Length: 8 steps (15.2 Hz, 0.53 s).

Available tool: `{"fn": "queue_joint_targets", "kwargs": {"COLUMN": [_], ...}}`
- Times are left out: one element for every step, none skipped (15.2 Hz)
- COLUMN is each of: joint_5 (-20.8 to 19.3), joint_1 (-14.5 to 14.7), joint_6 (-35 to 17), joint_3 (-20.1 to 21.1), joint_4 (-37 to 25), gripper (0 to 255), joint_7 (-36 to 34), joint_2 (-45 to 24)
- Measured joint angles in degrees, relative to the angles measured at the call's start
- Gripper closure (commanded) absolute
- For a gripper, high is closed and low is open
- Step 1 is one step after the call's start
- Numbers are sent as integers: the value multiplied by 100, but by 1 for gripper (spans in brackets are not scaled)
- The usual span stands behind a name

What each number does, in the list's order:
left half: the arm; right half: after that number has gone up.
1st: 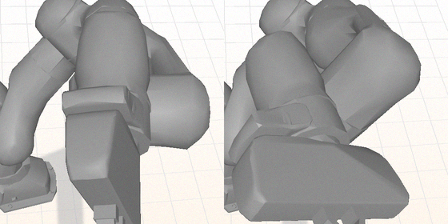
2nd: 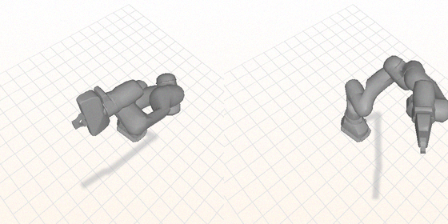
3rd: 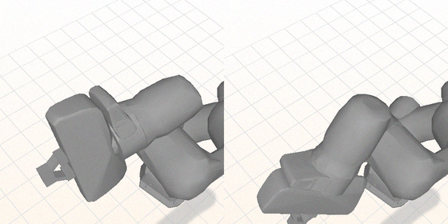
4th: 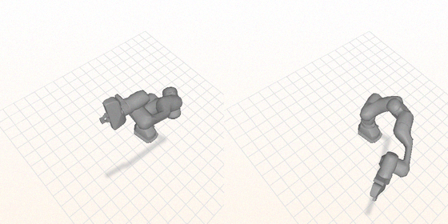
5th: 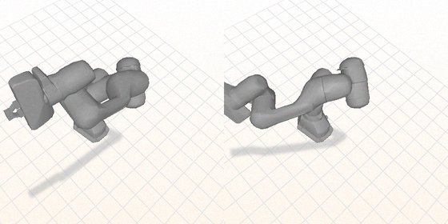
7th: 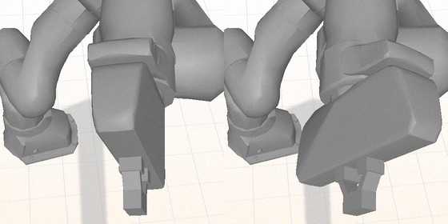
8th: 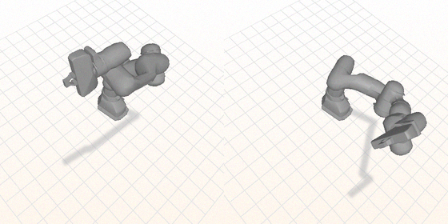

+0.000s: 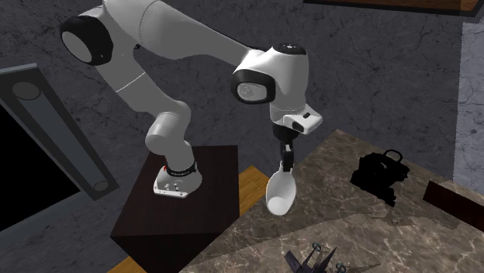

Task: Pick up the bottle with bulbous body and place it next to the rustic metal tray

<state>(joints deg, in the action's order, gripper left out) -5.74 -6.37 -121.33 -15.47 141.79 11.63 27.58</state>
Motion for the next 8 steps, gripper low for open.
{"fn": "queue_joint_targets", "kwargs": {"joint_5": [3,3,7,9,11,15,14,21], "joint_1": [0,-4,2,6,7,10,8,13], "joint_6": [-102,-189,-312,-406,-509,-580,-658,-730], "joint_3": [-46,-80,-93,-102,-115,-127,-138,-150], "joint_4": [-37,-35,24,72,130,157,210,234], "gripper": [0,0,0,0,0,0,0,0], "joint_7": [47,82,86,88,96,105,113,123], "joint_2": [-123,-198,-260,-304,-348,-390,-415,-463]}}
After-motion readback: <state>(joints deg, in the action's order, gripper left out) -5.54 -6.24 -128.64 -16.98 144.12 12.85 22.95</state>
